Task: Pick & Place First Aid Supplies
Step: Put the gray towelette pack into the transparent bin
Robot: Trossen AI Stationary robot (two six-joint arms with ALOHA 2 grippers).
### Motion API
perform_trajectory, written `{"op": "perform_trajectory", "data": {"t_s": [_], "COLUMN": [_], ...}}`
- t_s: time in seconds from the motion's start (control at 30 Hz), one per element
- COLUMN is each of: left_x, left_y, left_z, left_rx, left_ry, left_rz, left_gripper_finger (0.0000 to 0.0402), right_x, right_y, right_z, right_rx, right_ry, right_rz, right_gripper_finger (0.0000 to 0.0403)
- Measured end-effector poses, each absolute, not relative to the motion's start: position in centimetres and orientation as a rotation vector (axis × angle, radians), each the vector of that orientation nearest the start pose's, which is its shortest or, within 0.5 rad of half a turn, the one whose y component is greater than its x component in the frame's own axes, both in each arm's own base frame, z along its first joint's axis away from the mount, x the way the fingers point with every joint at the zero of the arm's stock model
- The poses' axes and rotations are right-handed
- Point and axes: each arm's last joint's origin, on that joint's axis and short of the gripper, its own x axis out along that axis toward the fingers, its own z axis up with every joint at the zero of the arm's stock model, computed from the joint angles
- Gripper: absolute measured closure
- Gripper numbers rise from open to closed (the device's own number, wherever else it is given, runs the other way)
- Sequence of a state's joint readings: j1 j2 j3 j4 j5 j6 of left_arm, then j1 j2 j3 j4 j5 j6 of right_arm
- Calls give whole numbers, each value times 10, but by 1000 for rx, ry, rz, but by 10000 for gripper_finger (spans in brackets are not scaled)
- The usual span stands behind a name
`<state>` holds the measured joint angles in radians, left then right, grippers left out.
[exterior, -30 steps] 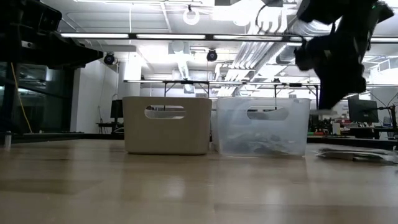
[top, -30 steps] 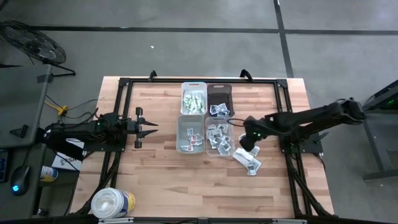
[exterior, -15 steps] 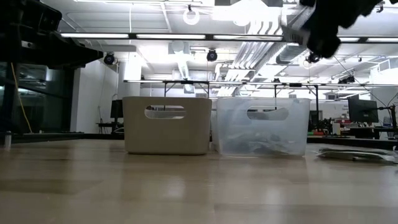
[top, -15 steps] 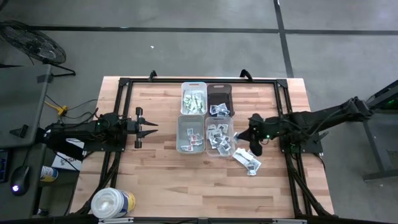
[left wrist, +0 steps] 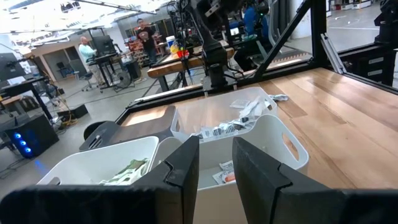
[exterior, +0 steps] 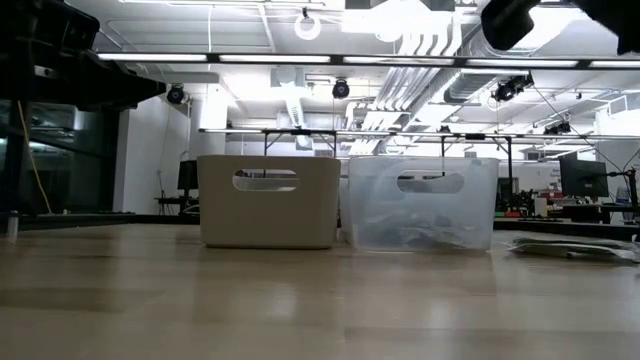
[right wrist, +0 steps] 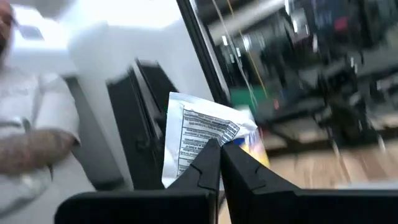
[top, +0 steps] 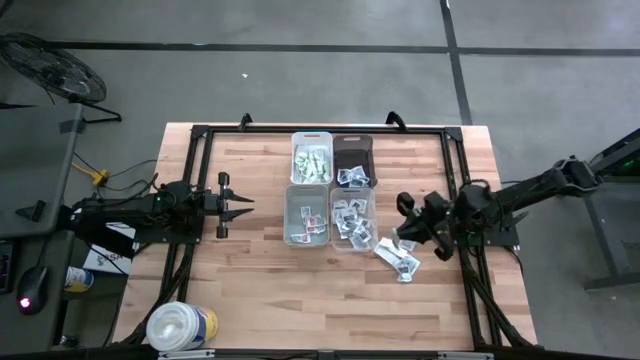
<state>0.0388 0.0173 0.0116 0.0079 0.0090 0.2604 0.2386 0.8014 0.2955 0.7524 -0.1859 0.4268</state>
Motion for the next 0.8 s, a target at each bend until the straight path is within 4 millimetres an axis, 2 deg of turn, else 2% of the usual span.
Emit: {"op": "perform_trajectory", "data": {"t_s": [0.13,0.33,0.63,0.8], "left_x": [98,98,98,98], "left_y": [4,4,4,4], "left_z": [167,167,167,167], "left_rx": [260,260,260,260], "left_ry": [1,1,1,2], "left_rz": [30,30,30,30], "left_gripper_finger": [305,305,305,305], "right_x": [158,157,169,176], "right_y": [43,41,31,19], "right_z": [239,227,210,212], "right_rx": [429,484,581,710], "right_ry": [-258,-233,38,213], "right_rz": [466,403,78,-113], "right_gripper_finger": [403,403,403,403]}}
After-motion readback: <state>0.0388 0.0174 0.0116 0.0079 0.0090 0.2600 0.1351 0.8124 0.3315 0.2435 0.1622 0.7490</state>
